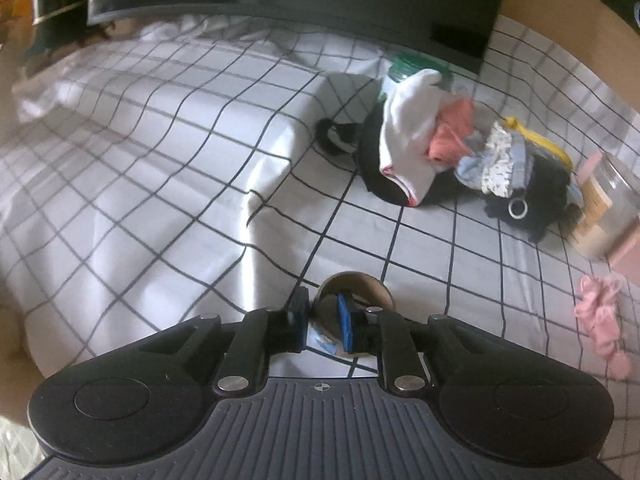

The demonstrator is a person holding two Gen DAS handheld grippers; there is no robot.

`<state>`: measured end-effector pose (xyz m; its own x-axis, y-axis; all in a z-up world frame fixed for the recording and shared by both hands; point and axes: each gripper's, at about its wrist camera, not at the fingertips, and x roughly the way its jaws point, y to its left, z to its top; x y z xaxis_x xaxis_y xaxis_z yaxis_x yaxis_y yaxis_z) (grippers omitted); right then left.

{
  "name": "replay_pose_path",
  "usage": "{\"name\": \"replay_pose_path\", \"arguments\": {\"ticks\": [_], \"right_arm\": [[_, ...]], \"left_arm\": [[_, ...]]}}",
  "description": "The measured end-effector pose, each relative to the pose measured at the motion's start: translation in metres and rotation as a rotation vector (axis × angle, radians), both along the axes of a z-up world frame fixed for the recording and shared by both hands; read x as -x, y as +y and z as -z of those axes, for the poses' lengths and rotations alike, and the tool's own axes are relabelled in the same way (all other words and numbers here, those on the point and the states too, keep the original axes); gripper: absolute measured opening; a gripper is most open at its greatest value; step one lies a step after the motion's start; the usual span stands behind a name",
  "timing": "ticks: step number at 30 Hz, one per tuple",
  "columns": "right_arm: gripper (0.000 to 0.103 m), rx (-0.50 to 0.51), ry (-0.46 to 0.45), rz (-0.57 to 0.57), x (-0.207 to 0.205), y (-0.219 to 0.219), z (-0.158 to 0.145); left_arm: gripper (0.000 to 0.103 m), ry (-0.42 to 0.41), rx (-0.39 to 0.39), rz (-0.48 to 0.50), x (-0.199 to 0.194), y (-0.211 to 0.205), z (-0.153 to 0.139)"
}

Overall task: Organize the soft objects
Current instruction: 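Grasp the beige tape roll with the left tool while the right tool grasps the pink baby shoes, then carry both items over the pink box and open both tools to drop them inside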

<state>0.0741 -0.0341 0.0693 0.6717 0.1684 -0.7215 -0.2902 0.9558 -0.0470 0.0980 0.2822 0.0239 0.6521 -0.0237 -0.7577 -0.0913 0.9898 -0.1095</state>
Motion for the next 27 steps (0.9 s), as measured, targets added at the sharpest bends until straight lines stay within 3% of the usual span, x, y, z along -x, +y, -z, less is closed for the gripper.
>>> {"name": "replay_pose_path", "arguments": {"ticks": [5, 6, 8, 9, 10, 13, 17, 21, 27], "right_arm": [[0.076, -0.013, 0.068, -0.003, -0.024, 0.039, 0.023], [0.071, -0.002, 0.079, 0.016, -0.031, 0.045, 0.028], [0.050, 0.010, 0.097, 0.050, -0.040, 0.050, 0.036], [0.032, 0.009, 0.111, 0.065, -0.044, 0.051, 0.038], [0.023, 0.005, 0.129, 0.075, -0.048, 0.050, 0.039], [0.016, 0.004, 0.104, 0.102, -0.039, 0.043, 0.029], [0.014, -0.053, 0.081, 0.144, -0.019, 0.011, 0.005], [0.014, -0.064, 0.050, 0.188, 0.002, -0.024, -0.018], [0.014, -0.076, -0.047, 0.256, 0.036, -0.075, -0.051]], "left_arm": [[0.018, -0.021, -0.084, 0.111, 0.006, -0.010, 0.002], [0.013, -0.018, -0.079, 0.126, 0.004, -0.009, 0.002], [0.011, -0.007, -0.033, 0.146, 0.000, -0.005, 0.001], [0.010, -0.009, -0.013, 0.156, -0.002, -0.005, 0.001], [0.010, -0.018, -0.003, 0.172, -0.002, -0.007, 0.000], [0.010, -0.030, 0.015, 0.235, -0.005, -0.022, -0.005], [0.010, -0.048, 0.031, 0.358, -0.007, -0.063, -0.018], [0.010, -0.043, 0.094, 0.492, -0.006, -0.117, -0.029], [0.010, -0.045, 0.128, 0.746, 0.003, -0.206, -0.041]]}}
